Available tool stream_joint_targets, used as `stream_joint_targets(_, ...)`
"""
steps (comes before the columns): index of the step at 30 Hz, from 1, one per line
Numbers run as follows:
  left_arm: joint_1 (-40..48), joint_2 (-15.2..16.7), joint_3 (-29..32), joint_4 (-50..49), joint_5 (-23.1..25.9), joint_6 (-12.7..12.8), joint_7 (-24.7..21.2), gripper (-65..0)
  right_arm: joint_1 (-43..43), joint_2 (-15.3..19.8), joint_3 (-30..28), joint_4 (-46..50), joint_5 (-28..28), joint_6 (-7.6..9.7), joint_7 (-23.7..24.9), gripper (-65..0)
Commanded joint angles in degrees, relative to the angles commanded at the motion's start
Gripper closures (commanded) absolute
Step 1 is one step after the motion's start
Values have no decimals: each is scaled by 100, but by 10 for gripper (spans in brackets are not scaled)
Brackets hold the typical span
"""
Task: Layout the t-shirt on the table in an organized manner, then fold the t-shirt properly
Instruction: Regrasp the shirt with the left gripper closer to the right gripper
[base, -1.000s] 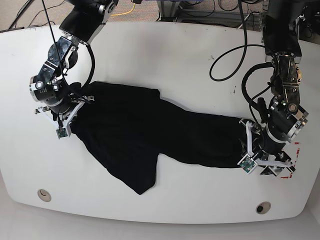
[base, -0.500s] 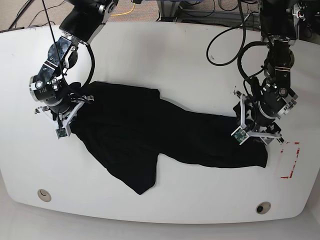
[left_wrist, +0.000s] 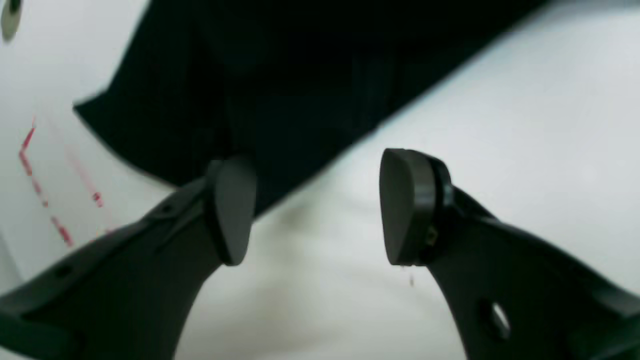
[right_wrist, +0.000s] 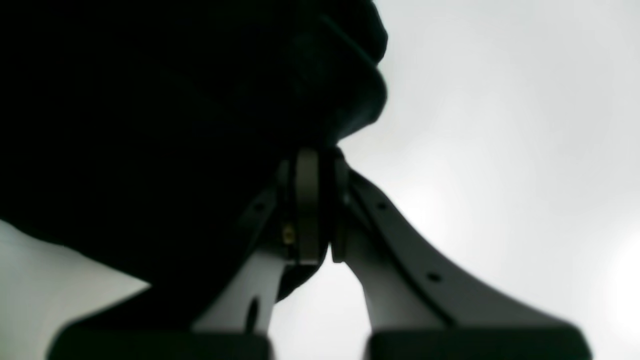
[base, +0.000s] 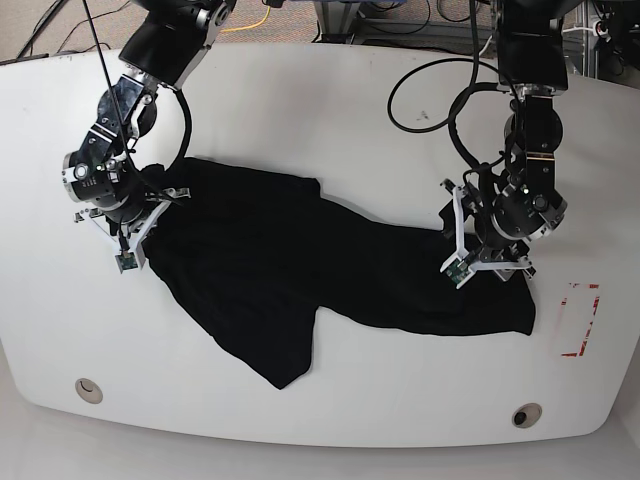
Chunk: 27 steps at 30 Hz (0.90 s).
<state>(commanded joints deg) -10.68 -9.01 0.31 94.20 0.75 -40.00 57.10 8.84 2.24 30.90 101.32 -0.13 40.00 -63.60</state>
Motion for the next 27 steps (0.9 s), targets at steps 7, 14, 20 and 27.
stream_joint_targets(7, -308, 114, 70, -905, 0, 374, -484, -367, 9, 0, 0, 0, 0, 0, 0, -24)
stream_joint_targets(14, -466, 114, 404, -1415, 0, 426, -818, -367, 9, 0, 0, -9, 0, 0, 0, -24)
stream_joint_targets(20, -475, 114, 422, -1820, 0, 681, -967, -367, 9, 18, 0, -9, 0, 0, 0, -24)
stream_joint_targets(27, -624, 79, 422, -2321, 0, 690, -1275, -367, 9, 18, 0, -9, 0, 0, 0, -24)
